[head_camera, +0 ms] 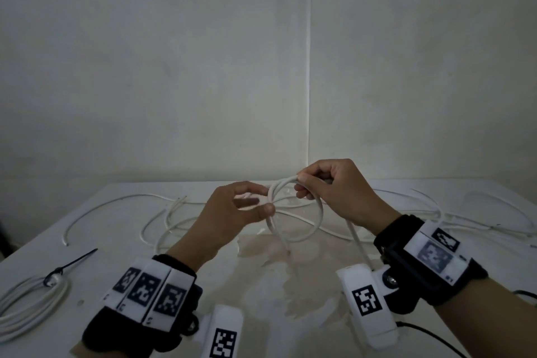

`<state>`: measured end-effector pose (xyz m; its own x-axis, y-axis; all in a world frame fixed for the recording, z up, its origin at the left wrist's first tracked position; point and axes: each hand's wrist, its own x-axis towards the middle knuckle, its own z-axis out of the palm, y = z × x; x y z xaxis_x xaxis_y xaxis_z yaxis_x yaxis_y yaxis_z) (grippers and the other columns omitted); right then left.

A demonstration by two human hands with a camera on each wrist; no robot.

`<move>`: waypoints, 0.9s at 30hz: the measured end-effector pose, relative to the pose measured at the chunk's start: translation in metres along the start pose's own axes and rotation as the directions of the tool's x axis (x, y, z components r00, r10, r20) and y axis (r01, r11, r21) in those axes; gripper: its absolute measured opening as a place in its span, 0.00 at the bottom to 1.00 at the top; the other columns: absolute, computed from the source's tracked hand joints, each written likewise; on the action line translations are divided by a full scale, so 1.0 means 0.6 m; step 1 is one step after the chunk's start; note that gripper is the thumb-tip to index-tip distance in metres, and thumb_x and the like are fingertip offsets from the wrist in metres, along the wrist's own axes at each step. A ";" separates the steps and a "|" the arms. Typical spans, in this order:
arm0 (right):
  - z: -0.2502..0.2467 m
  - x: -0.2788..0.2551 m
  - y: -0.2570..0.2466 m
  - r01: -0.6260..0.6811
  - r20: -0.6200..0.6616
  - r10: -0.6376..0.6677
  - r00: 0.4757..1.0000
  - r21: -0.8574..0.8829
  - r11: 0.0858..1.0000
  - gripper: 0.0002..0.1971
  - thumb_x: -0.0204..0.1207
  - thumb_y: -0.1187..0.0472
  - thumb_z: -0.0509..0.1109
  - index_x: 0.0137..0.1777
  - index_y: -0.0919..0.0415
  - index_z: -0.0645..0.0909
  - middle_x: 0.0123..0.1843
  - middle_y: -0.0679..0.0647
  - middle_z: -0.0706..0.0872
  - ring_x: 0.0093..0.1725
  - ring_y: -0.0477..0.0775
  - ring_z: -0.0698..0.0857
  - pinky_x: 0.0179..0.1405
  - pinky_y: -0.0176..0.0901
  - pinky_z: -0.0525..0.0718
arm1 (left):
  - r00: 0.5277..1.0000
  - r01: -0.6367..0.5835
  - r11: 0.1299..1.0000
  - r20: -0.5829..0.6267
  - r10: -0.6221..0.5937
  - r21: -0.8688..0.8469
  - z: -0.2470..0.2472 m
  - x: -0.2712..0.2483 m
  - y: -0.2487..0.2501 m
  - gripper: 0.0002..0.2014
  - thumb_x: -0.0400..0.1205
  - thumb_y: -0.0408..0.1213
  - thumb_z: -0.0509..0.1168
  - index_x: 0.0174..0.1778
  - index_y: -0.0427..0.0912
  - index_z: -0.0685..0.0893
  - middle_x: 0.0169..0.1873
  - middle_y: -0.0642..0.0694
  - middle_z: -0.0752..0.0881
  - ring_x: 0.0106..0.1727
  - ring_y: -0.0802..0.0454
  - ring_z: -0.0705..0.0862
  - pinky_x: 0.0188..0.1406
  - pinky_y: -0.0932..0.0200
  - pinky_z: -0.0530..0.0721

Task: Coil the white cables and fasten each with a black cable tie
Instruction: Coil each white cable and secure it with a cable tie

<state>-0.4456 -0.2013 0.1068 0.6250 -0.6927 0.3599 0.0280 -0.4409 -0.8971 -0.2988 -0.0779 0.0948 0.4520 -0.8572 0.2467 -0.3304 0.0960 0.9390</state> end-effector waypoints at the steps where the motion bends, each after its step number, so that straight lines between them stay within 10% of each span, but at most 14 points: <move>1: 0.002 0.000 -0.002 0.006 0.003 -0.006 1.000 0.009 1.000 0.05 0.76 0.69 0.68 0.40 0.67 0.84 0.34 0.58 0.88 0.31 0.47 0.88 0.38 0.35 0.87 | 1.000 0.021 0.999 0.022 -0.020 -0.042 0.006 -0.002 0.000 0.11 0.69 0.25 0.75 0.37 0.45 0.84 0.32 0.53 0.89 0.36 0.56 0.87 0.39 0.63 0.85; 7: 0.009 -0.009 -0.001 0.018 -0.010 -0.018 1.000 0.013 1.000 0.07 0.76 0.68 0.68 0.36 0.64 0.82 0.30 0.56 0.85 0.26 0.49 0.87 0.28 0.37 0.85 | 0.995 -0.083 0.996 -0.054 0.085 0.033 0.023 0.007 0.014 0.04 0.73 0.34 0.72 0.37 0.42 0.83 0.16 0.53 0.79 0.16 0.59 0.78 0.19 0.66 0.78; 14: 0.011 -0.015 -0.003 0.048 -0.029 -0.048 0.998 -0.001 0.999 0.08 0.76 0.67 0.68 0.36 0.61 0.79 0.31 0.55 0.84 0.25 0.49 0.86 0.30 0.41 0.86 | 0.984 -0.155 0.928 -0.028 0.174 0.339 0.015 0.020 0.025 0.05 0.74 0.35 0.73 0.37 0.38 0.84 0.22 0.53 0.81 0.15 0.60 0.78 0.19 0.68 0.78; 23: 0.015 -0.015 -0.007 0.030 -0.037 -0.030 0.999 0.003 1.000 0.08 0.77 0.67 0.68 0.35 0.61 0.78 0.29 0.52 0.83 0.24 0.50 0.85 0.33 0.46 0.87 | 0.867 -0.272 0.542 -0.041 0.496 0.795 0.023 0.029 0.005 0.05 0.79 0.34 0.66 0.43 0.35 0.83 0.36 0.41 0.83 0.38 0.41 0.80 0.34 0.58 0.67; 27: 0.001 -0.015 -0.003 0.013 -0.043 -0.013 0.999 0.005 1.000 0.08 0.77 0.66 0.68 0.36 0.61 0.78 0.30 0.54 0.84 0.25 0.50 0.86 0.29 0.40 0.86 | 0.926 -0.332 0.805 0.005 0.378 0.492 0.014 0.032 0.003 0.03 0.78 0.34 0.68 0.44 0.45 0.82 0.43 0.53 0.78 0.43 0.61 0.77 0.45 0.74 0.72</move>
<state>-0.4509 -0.1944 0.1049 0.5909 -0.7106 0.3821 0.0405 -0.4469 -0.8937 -0.2974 -0.0985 0.0992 0.2890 -0.7599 0.5823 -0.8237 0.1126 0.5557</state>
